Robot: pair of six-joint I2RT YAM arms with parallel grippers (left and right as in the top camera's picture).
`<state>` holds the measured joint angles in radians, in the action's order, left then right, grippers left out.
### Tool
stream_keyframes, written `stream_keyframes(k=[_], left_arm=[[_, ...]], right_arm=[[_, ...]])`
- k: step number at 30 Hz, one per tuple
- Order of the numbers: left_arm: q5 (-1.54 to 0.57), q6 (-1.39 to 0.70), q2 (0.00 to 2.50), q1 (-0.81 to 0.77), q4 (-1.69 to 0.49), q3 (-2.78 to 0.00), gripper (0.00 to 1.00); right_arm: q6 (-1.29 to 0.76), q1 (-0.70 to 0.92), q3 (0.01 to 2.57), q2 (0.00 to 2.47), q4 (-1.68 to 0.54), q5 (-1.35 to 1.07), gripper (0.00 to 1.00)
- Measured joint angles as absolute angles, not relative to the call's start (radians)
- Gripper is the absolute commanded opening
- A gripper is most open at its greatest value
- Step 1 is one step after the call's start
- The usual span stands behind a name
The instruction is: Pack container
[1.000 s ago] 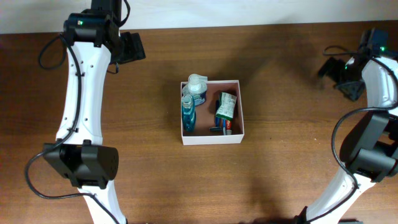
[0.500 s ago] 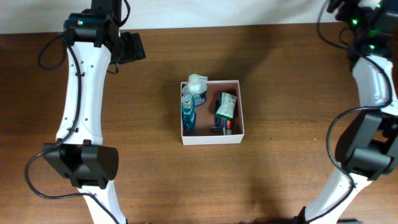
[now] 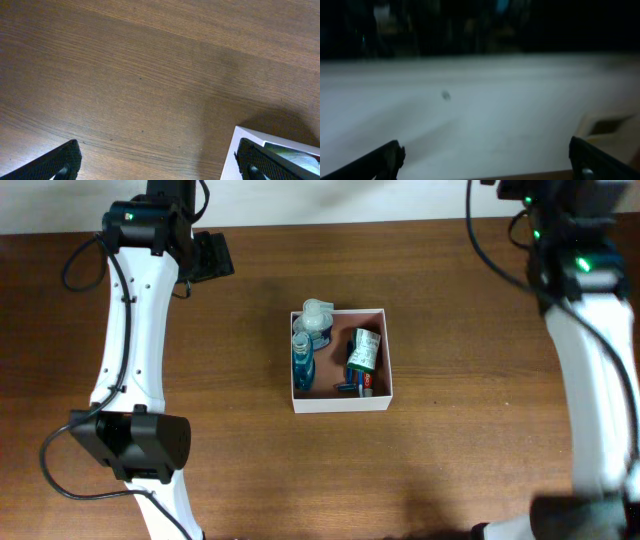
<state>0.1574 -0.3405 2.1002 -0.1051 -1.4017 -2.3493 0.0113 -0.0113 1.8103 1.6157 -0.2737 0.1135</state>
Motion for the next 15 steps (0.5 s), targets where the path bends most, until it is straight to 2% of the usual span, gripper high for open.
stream_keyframes(k=[7,15], left_arm=[[0.157,-0.340,2.100,-0.105,-1.402,-2.349,0.99],[0.157,-0.340,2.100,-0.105,-1.401,-2.349,0.99]], right_arm=[[0.016,0.071,1.819,1.334,-0.550,0.229,0.98],[0.020,0.072,1.675,1.161,-0.635,0.254,0.98]])
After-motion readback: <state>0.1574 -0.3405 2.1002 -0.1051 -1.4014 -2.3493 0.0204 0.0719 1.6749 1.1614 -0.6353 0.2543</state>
